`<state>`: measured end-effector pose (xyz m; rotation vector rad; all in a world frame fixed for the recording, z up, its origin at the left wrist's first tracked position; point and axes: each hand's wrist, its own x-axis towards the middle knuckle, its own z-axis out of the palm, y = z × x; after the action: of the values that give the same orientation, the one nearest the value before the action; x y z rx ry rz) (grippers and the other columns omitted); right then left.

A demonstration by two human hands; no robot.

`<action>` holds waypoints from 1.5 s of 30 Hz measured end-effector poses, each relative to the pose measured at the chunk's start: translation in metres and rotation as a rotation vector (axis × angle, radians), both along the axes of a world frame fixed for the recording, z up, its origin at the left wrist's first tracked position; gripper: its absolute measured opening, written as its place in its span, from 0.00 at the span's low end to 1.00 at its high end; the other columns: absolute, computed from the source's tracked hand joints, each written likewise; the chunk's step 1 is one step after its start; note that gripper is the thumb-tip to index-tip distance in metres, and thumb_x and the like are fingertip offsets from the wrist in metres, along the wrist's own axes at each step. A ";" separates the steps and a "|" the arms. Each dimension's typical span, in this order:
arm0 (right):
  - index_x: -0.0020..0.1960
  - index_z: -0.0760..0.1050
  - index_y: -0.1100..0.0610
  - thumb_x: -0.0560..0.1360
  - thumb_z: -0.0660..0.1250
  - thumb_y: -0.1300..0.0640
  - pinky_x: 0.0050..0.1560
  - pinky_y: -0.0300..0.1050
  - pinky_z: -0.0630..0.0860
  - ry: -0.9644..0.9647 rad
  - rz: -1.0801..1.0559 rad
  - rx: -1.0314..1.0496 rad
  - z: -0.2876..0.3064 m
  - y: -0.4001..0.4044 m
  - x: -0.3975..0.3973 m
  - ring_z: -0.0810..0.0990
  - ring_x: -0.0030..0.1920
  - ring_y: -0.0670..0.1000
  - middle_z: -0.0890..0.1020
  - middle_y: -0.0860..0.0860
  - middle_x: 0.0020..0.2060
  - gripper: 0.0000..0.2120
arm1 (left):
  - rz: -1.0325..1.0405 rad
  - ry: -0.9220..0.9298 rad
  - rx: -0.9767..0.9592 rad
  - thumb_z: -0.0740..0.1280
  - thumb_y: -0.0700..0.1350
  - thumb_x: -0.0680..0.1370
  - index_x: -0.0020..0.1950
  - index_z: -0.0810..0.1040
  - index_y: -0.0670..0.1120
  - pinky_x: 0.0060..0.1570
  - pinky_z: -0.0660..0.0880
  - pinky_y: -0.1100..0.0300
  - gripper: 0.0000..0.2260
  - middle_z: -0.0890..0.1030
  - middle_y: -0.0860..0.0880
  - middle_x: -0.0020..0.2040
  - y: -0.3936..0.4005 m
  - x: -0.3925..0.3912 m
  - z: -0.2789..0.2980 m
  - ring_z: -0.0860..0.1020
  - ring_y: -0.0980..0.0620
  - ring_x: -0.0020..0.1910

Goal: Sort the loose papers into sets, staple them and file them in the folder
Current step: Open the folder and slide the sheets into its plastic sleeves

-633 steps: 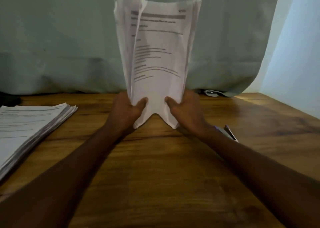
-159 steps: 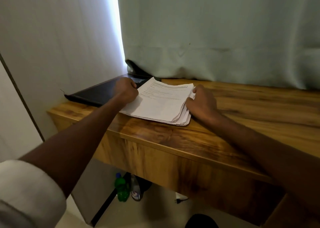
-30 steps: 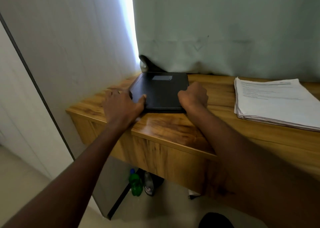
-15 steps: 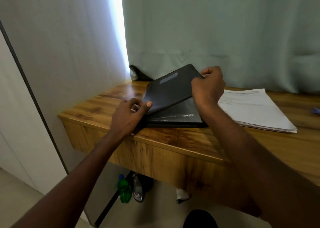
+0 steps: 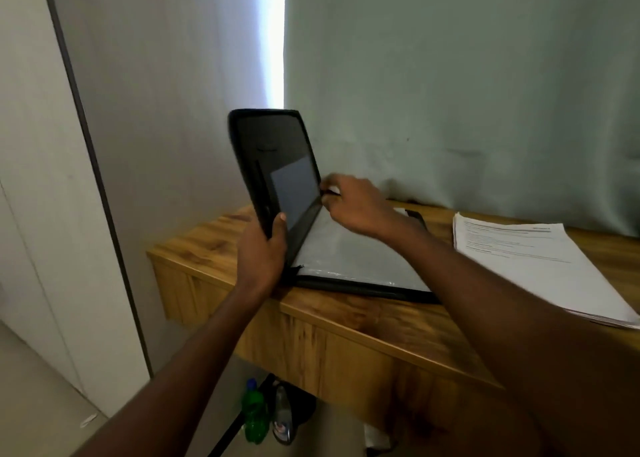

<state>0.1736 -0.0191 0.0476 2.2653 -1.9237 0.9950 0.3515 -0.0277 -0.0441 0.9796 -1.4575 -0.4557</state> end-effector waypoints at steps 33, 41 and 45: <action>0.73 0.70 0.50 0.80 0.61 0.34 0.68 0.56 0.70 0.155 -0.239 0.237 -0.071 -0.007 -0.091 0.72 0.71 0.57 0.73 0.53 0.72 0.29 | -0.084 -0.834 0.106 0.68 0.61 0.80 0.66 0.78 0.45 0.59 0.75 0.52 0.23 0.81 0.45 0.63 -0.026 -0.056 0.034 0.79 0.45 0.61; 0.65 0.76 0.48 0.75 0.64 0.30 0.54 0.48 0.72 0.311 -0.161 0.288 -0.065 -0.008 -0.114 0.76 0.62 0.53 0.77 0.51 0.64 0.28 | 0.004 -1.116 0.145 0.67 0.65 0.78 0.50 0.82 0.49 0.47 0.79 0.52 0.19 0.83 0.49 0.47 -0.054 -0.061 0.021 0.80 0.48 0.45; 0.60 0.78 0.47 0.77 0.67 0.40 0.52 0.47 0.74 0.115 -0.286 0.150 -0.051 0.005 -0.137 0.79 0.60 0.55 0.81 0.49 0.60 0.16 | -0.060 -1.022 0.115 0.67 0.61 0.81 0.60 0.81 0.46 0.56 0.76 0.52 0.19 0.83 0.45 0.58 -0.074 -0.081 0.034 0.79 0.44 0.58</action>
<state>0.0370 -0.0138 -0.0036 1.9828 -2.2537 0.6940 0.2705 -0.1012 -0.0099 1.3504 -2.3881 -0.0474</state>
